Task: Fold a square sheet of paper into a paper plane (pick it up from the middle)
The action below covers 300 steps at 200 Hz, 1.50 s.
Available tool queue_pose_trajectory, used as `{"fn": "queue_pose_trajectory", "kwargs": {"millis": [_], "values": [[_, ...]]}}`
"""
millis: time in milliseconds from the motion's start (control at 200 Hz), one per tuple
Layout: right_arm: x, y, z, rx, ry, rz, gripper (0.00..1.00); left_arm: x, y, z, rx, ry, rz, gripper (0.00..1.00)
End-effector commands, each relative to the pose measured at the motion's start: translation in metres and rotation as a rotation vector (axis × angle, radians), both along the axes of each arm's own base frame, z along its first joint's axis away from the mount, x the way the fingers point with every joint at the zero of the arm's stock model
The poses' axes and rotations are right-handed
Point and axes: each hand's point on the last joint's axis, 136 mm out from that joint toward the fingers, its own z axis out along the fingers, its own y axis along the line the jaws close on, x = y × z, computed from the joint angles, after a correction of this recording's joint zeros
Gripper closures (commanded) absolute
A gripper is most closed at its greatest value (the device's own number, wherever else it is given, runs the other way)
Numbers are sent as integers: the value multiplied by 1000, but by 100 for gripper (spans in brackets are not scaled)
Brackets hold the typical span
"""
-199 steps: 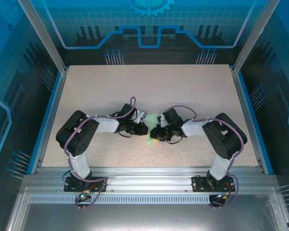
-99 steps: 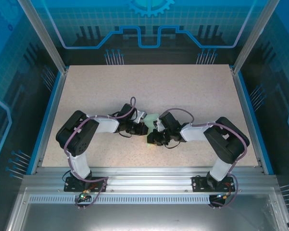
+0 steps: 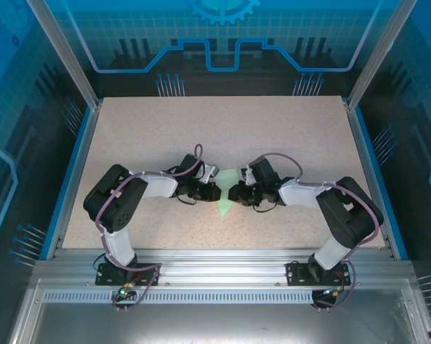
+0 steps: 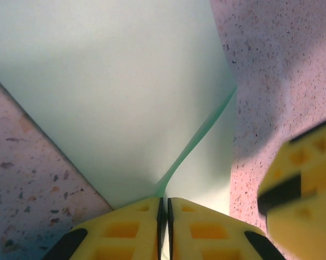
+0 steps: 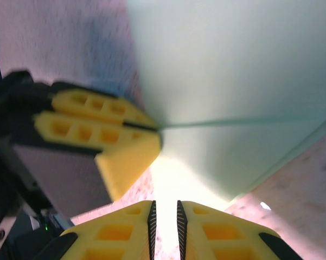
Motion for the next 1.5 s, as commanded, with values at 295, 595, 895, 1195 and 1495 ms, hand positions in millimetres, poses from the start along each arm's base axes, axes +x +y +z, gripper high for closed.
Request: {"fn": "queue_pose_trajectory", "kwargs": {"millis": [295,595,895,1195,1495], "values": [[23,-22,-37,-92,70,-63,82,-3,3,-4,19,24,-11,84],[25,-9,3,2,-2,-11,79,11,11,35,8,-38,120,56],[24,-33,14,-30,-34,-43,70,-11,3,77,-32,-82,130,64],[23,-42,6,-11,-13,-54,64,-14,-16,41,103,-35,114,80],[22,-30,-1,16,15,-13,62,-7,-10,15,170,-14,150,83]]}}
